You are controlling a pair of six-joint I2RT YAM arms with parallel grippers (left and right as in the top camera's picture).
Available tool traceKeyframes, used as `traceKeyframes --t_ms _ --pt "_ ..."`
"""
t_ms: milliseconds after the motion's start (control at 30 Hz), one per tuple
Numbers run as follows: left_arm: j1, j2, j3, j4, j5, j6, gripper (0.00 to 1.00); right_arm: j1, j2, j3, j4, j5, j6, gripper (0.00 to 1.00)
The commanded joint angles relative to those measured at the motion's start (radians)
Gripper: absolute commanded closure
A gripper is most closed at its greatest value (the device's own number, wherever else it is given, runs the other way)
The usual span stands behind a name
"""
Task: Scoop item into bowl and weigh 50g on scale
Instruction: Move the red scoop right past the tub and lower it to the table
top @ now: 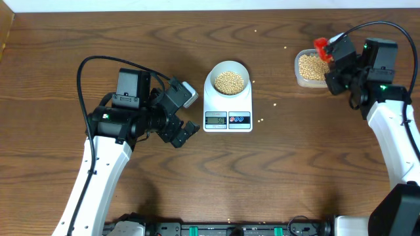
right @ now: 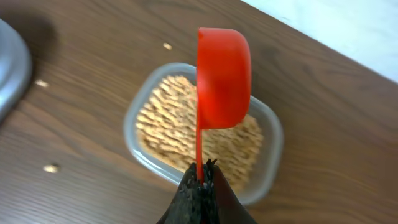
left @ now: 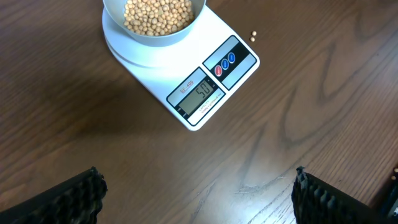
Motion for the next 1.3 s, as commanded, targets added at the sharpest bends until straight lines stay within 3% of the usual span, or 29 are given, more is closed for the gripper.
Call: traceKeyframes --t_ms 0,133,300,567,833,1067,1267 --pt "0.004 -0.009 0.038 -0.001 -0.003 0.006 0.02 0.011 -0.017 -0.004 -0.002 0.165 -0.068 0.99" --pt "0.004 -0.009 0.038 -0.001 -0.003 0.006 0.02 0.021 -0.022 -0.004 0.000 0.232 -0.047 0.99" --pt "0.004 -0.009 0.038 0.000 -0.003 0.006 0.02 -0.035 -0.133 -0.003 -0.023 0.171 0.244 0.99" --pt "0.004 -0.009 0.038 -0.001 -0.003 0.006 0.02 -0.296 -0.427 -0.004 -0.264 -0.100 0.407 0.99" --pt "0.004 -0.009 0.038 0.000 -0.003 0.006 0.02 -0.507 -0.529 -0.036 -0.493 -0.493 0.463 0.99" --pt "0.004 -0.009 0.038 0.000 -0.003 0.007 0.02 -0.529 -0.534 -0.381 -0.412 -0.746 0.674 0.99" --pt "0.004 -0.009 0.038 0.000 -0.003 0.006 0.02 -0.529 -0.534 -0.555 -0.408 -0.752 0.731 0.99"
